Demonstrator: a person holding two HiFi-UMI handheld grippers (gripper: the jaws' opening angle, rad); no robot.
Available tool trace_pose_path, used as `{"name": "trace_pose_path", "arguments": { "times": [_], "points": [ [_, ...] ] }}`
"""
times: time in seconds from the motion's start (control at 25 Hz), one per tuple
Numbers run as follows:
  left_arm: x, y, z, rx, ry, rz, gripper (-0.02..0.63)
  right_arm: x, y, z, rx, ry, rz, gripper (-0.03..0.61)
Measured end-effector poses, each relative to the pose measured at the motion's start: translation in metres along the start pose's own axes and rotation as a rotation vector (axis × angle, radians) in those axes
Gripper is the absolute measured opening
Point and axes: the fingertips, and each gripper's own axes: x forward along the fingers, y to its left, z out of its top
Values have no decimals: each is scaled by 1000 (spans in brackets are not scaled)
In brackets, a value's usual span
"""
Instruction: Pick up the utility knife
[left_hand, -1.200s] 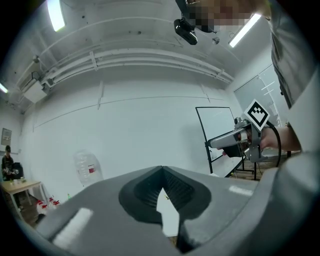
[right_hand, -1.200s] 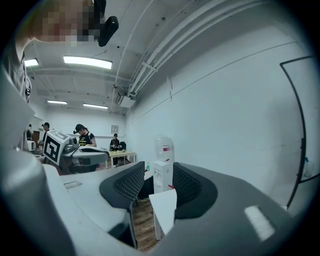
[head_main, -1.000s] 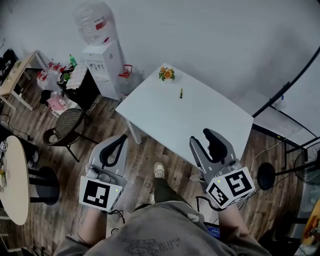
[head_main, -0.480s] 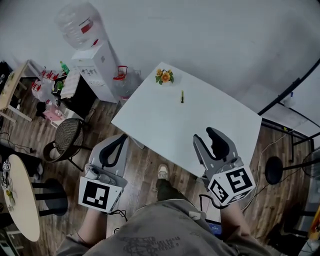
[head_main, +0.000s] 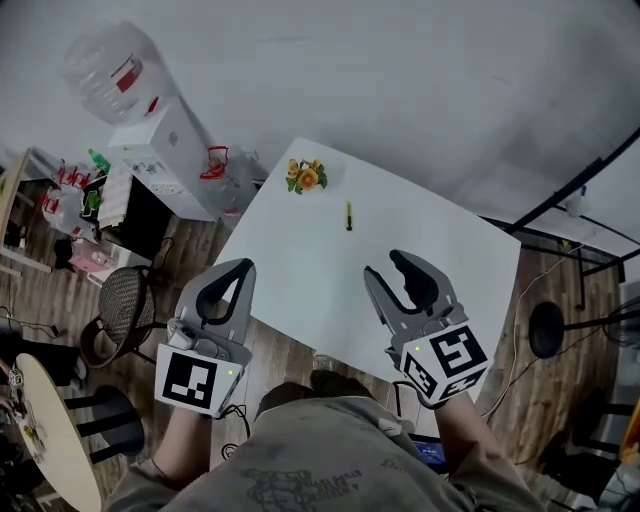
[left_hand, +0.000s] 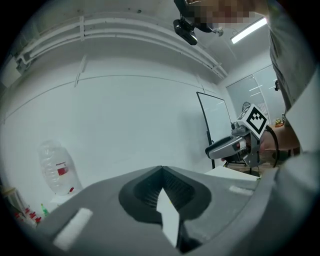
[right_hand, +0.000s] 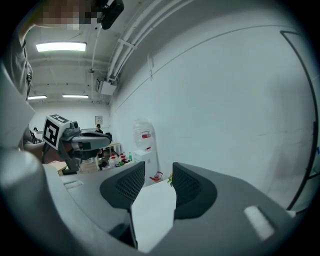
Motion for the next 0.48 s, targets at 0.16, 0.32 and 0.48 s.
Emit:
{"name": "trace_pose_path", "arguments": {
  "times": [0.16, 0.32, 0.48],
  "points": [
    [28, 5, -1, 8, -7, -39, 0, 12, -16, 3, 14, -4, -38, 186],
    [48, 2, 4, 22, -10, -83, 0, 13, -30, 7, 43, -15, -78, 185],
    [65, -1, 6, 36, -13, -130, 0, 13, -42, 6, 53, -12, -114, 184]
  ]
}}
